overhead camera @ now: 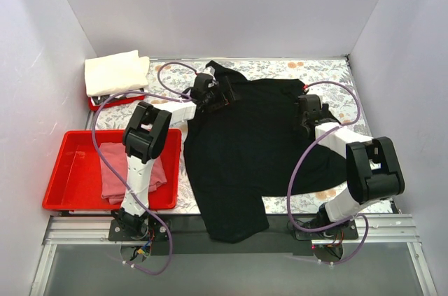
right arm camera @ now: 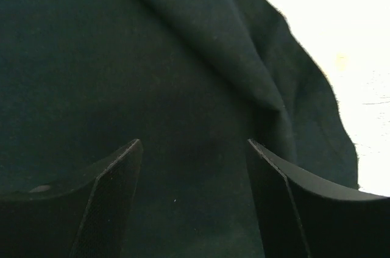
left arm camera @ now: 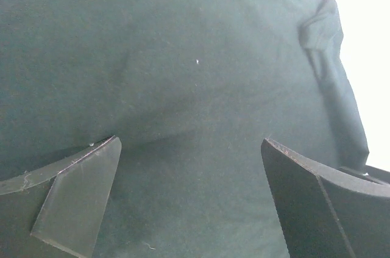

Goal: Fold and stack the t-shirts
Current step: Flatten the tshirt out

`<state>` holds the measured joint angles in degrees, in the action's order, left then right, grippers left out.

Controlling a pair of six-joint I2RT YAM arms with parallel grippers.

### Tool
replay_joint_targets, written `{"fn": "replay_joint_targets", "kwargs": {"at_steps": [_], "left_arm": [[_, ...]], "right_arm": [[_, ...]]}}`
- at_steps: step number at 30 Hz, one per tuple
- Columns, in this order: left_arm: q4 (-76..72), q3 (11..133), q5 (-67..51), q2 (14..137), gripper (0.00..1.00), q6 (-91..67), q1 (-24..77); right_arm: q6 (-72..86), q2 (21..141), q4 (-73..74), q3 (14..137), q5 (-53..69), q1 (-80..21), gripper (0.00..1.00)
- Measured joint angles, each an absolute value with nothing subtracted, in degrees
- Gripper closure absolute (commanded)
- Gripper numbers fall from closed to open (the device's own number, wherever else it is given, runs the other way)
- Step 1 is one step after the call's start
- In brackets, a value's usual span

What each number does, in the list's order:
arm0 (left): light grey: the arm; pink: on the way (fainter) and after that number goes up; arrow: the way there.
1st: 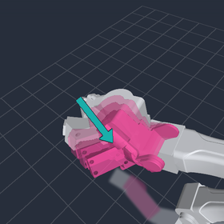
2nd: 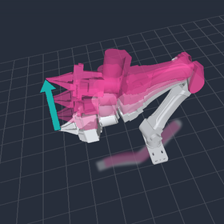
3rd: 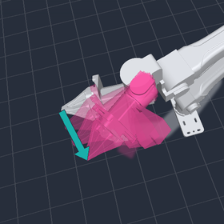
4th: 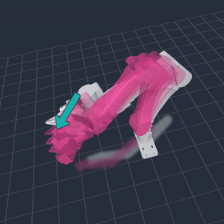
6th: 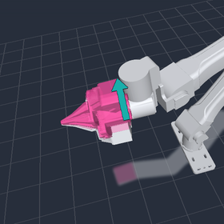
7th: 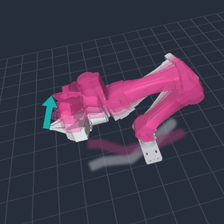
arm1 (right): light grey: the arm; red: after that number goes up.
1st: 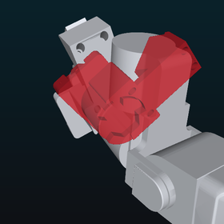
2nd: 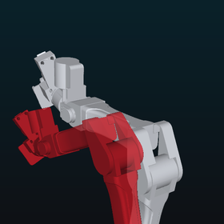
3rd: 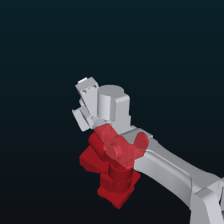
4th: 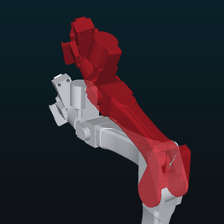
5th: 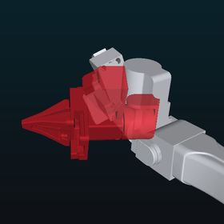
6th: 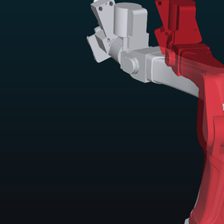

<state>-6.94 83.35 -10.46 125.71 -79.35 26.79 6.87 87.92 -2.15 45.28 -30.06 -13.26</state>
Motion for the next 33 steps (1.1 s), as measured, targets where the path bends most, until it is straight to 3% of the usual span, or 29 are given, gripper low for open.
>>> {"fn": "replay_joint_targets", "kwargs": {"at_steps": [8,19,28,33], "left_arm": [[-12.2,79.0,-13.0,124.5,0.05,-80.5,23.5],[-13.4,77.1,-15.9,123.4,0.06,-78.0,22.1],[-13.4,76.6,-17.0,123.1,0.06,-76.7,22.0],[-13.3,75.7,-17.2,122.4,0.06,-76.2,22.0]], "right_arm": [[6.3,94.4,0.1,56.6,-27.8,-13.2,0.39],[2.5,114.5,1.8,87.5,-20.2,-13.2,0.45],[3.7,125.1,5.5,92.9,-14.1,-12.8,0.47],[4.6,127.4,6.6,94.2,-12.0,-11.9,0.55]]}}
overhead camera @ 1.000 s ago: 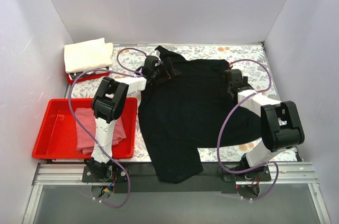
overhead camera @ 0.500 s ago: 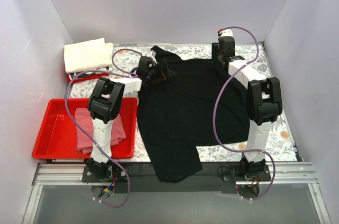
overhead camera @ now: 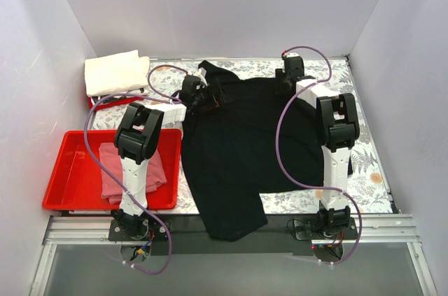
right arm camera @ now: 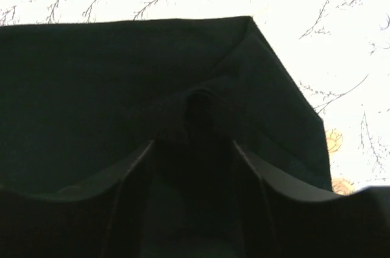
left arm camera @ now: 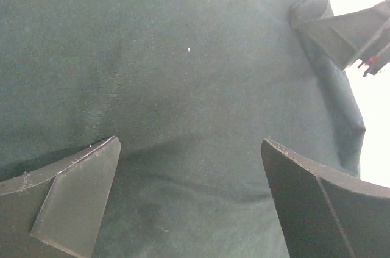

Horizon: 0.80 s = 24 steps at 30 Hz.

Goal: Fold and stack the t-shirts
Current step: Flatten the tshirt out

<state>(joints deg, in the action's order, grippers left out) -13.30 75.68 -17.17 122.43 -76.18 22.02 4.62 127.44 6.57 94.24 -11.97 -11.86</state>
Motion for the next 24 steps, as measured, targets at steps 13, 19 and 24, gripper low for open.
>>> {"fn": "replay_joint_targets", "kwargs": {"at_steps": [13,19,24], "left_arm": [[-12.9,75.5,-17.8,122.1,0.06,-75.4,22.0],[-12.5,75.7,-18.0,122.0,0.06,-74.7,22.0],[-12.0,75.9,-17.9,122.0,0.06,-74.3,22.1]], "right_arm": [[5.5,128.3,6.2,96.2,-7.1,-9.8,0.99],[5.6,128.3,5.9,96.2,-5.9,-9.4,0.99],[5.7,128.3,5.4,96.2,-4.7,-9.1,0.99]]}}
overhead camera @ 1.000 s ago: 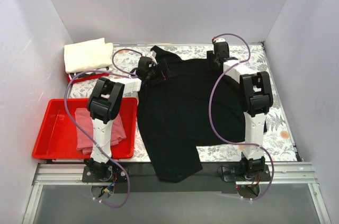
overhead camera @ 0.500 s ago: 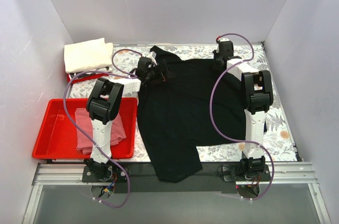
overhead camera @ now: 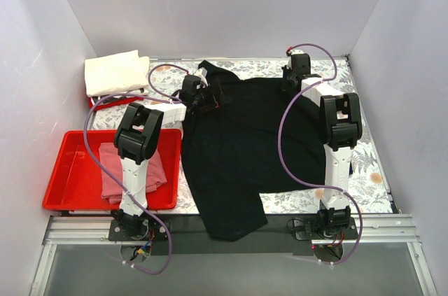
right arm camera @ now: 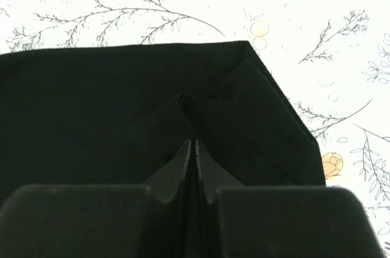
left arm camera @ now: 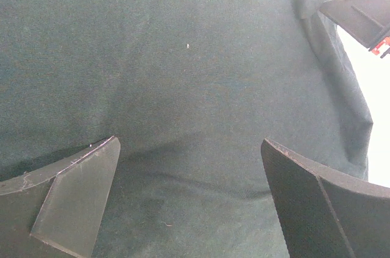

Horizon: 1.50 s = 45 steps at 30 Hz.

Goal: Fold and stack the t-shirts
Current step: Flatten the tshirt out

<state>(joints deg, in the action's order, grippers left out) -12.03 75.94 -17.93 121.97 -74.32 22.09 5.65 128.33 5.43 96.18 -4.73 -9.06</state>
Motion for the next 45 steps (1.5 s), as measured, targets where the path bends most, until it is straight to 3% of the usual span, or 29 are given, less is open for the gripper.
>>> {"fn": "replay_joint_targets", "kwargs": {"at_steps": [3,8,11,22,29,33,40,42,43,45], "left_arm": [[-12.0,75.9,-17.9,122.0,0.06,-74.3,22.1],[-12.0,75.9,-18.0,122.0,0.06,-74.4,22.1],[-12.0,75.9,-17.9,122.0,0.06,-74.4,22.1],[-12.1,75.9,-17.9,122.0,0.06,-74.7,22.1],[-12.1,75.9,-17.9,122.0,0.06,-74.8,22.1],[-12.1,75.9,-17.9,122.0,0.06,-74.8,22.1],[-12.1,75.9,-17.9,122.0,0.06,-74.8,22.1],[-12.1,75.9,-17.9,122.0,0.06,-74.8,22.1],[-12.1,75.9,-17.9,122.0,0.06,-74.8,22.1],[-12.1,75.9,-17.8,122.0,0.06,-74.8,22.1]], "right_arm": [[6.0,128.3,4.3,95.7,-3.8,-8.6,0.99],[8.1,128.3,3.7,95.3,-1.1,-7.2,0.76],[9.4,128.3,3.0,95.3,1.1,-6.2,0.71],[13.0,128.3,-0.1,94.3,8.9,-4.4,0.66],[14.0,128.3,-1.6,93.4,11.9,-4.5,0.67],[13.9,128.3,-1.8,93.3,12.2,-4.4,0.74],[14.0,128.3,-1.8,93.3,12.7,-4.4,0.78],[13.9,128.3,-1.6,93.3,12.9,-4.4,0.83],[13.9,128.3,-1.5,93.3,13.1,-4.4,0.92],[13.4,128.4,-1.0,93.3,13.5,-4.4,0.99]]}}
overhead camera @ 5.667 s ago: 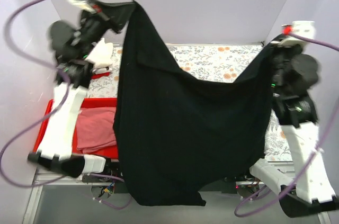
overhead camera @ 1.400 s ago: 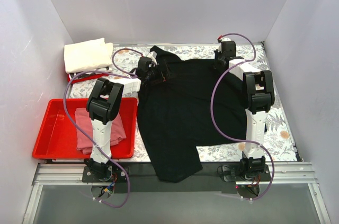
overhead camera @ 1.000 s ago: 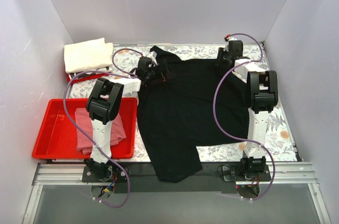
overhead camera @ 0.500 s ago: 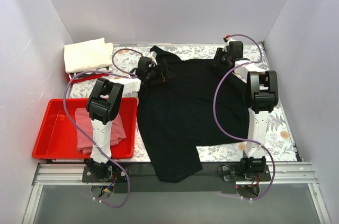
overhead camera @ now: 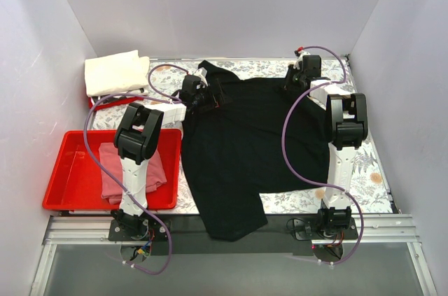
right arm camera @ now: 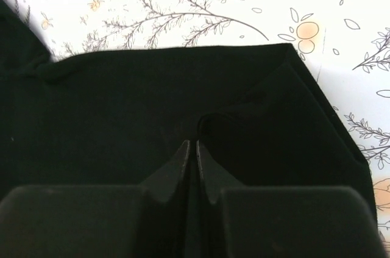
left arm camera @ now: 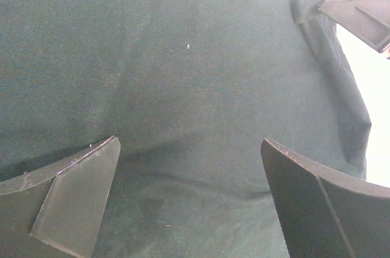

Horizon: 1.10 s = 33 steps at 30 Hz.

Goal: Fold and stack the t-shirts
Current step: Flatten the tshirt out

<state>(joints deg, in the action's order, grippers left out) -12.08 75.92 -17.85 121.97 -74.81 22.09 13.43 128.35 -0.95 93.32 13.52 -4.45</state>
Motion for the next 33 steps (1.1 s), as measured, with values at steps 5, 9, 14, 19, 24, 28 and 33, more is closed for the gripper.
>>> {"fn": "replay_joint_targets", "kwargs": {"at_steps": [5,9,14,19,24,28,33], "left_arm": [[-12.1,75.9,-17.8,122.0,0.06,-74.8,22.1],[-12.1,75.9,-17.4,122.0,0.06,-74.8,22.1],[-12.0,75.9,-17.3,122.0,0.06,-74.8,22.1],[-12.0,75.9,-17.3,122.0,0.06,-74.8,22.1],[-12.0,75.9,-17.3,122.0,0.06,-74.8,22.1],[-11.6,76.2,-17.3,122.0,0.06,-74.8,22.1],[-10.8,76.6,-17.4,122.0,0.06,-74.8,22.1]], "right_arm": [[13.3,128.7,0.8,93.8,13.9,-4.4,0.99],[13.1,128.6,1.3,93.7,13.0,-4.4,0.99],[12.2,122.9,1.1,87.2,7.0,-4.2,0.99],[10.2,113.8,-2.5,82.0,-4.4,-3.2,0.99],[8.8,110.3,-7.9,81.6,-8.6,-2.0,0.99],[9.8,111.2,-9.5,81.4,-2.5,-1.5,0.83],[12.7,116.6,-10.5,82.2,8.1,-1.7,0.70]]}}
